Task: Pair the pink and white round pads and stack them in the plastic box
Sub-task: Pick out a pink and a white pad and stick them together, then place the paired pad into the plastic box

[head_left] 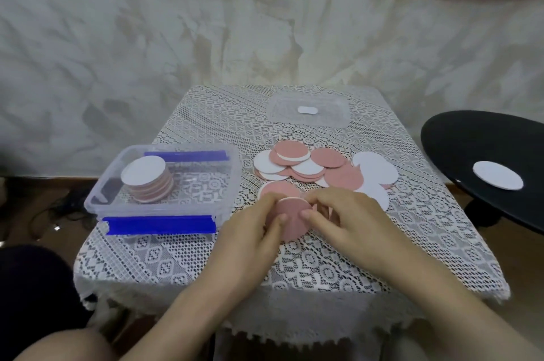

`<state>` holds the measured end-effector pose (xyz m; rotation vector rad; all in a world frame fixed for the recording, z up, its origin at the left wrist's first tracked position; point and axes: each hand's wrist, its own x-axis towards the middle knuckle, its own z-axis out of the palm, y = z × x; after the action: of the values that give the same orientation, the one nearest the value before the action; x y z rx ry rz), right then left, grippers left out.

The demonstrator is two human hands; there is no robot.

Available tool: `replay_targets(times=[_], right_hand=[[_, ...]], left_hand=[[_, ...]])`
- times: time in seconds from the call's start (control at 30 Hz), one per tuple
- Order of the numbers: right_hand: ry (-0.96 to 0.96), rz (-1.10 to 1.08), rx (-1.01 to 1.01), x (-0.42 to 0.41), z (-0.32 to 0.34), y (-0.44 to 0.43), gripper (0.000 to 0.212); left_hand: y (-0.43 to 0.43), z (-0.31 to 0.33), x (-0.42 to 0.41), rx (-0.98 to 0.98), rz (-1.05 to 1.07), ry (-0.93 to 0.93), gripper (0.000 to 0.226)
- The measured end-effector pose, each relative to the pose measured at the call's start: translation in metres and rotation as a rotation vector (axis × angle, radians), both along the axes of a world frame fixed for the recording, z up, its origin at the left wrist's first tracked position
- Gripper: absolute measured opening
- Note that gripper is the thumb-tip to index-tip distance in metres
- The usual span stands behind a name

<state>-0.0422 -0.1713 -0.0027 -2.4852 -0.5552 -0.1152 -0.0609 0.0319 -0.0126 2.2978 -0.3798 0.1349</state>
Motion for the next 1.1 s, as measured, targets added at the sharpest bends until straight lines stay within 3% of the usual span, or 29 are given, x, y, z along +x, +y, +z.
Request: replay_targets(times=[0.2, 0.3, 0.6, 0.87, 1.1], right_hand=[[-0.061, 0.025, -0.008, -0.010, 0.001, 0.008, 0.005], [-0.053, 0.063, -0.099, -0.013, -0.006, 0.012, 0.009], [-0.045, 0.076, -0.109, -0.015, -0.009, 0.016, 0.008], [-0.003, 0.040, 0.285, -0.012, 0.007, 0.025, 0.011], [0.060, 0.070, 0.336, -0.001, 0.016, 0.053, 0.005]], left_hand=[[0.004, -0.001, -0.007, 0.076, -0.003, -0.097, 0.016], [0.007, -0.004, -0.008, 0.088, -0.023, -0.067, 0.012], [0.011, -0.009, -0.004, 0.034, -0.033, -0.066, 0.020], [0.021, 0.008, -0.007, -0.219, -0.031, -0.063, 0.005], [0.049, 0.020, -0.006, -0.272, 0.046, -0.039, 0.006]])
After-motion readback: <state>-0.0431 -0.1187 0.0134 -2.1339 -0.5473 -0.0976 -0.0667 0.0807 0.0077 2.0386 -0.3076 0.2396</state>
